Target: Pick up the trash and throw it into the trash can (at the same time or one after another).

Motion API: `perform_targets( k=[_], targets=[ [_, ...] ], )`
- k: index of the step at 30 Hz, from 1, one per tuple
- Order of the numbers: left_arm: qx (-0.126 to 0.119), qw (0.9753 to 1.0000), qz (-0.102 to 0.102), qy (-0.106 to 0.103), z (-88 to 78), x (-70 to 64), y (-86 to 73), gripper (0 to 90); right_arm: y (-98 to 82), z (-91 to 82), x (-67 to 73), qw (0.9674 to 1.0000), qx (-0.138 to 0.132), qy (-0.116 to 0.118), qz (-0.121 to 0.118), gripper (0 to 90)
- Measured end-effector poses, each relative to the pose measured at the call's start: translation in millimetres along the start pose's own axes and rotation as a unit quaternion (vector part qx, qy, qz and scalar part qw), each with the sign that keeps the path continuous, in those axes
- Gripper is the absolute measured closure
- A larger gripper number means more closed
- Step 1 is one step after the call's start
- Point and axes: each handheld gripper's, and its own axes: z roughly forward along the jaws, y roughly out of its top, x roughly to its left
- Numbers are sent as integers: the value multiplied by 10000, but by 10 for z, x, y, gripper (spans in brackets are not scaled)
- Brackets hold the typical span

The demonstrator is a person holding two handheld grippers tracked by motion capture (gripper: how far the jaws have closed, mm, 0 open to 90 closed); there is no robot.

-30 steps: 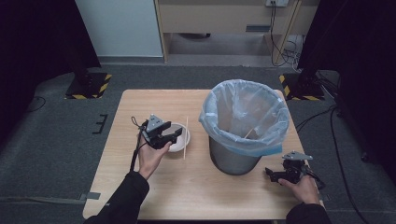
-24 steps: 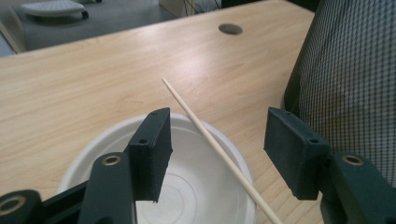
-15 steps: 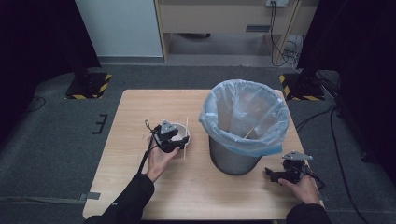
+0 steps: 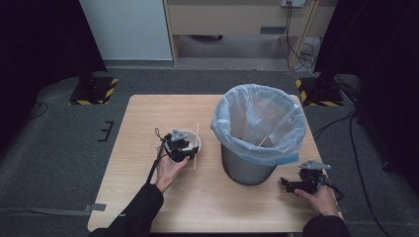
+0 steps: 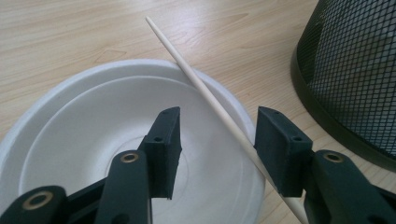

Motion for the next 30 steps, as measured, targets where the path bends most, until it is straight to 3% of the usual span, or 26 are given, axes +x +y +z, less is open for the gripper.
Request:
perform_targets(
  k=[12, 16, 25, 30],
  targets=[
    [170, 9997, -91, 132, -10, 54, -14, 601, 0, 0, 0, 10000, -1, 0, 1, 4],
    [257, 9993, -200, 156, -12, 98, -30, 666, 0, 0, 0, 10000, -1, 0, 1, 4],
    [404, 9988, -207, 156, -11, 127, -45, 845, 0, 0, 0, 10000, 0, 0, 2, 4],
    [430, 9987, -185, 191, -25, 146, -43, 851, 0, 0, 0, 10000, 0, 0, -1, 4]
  ],
)
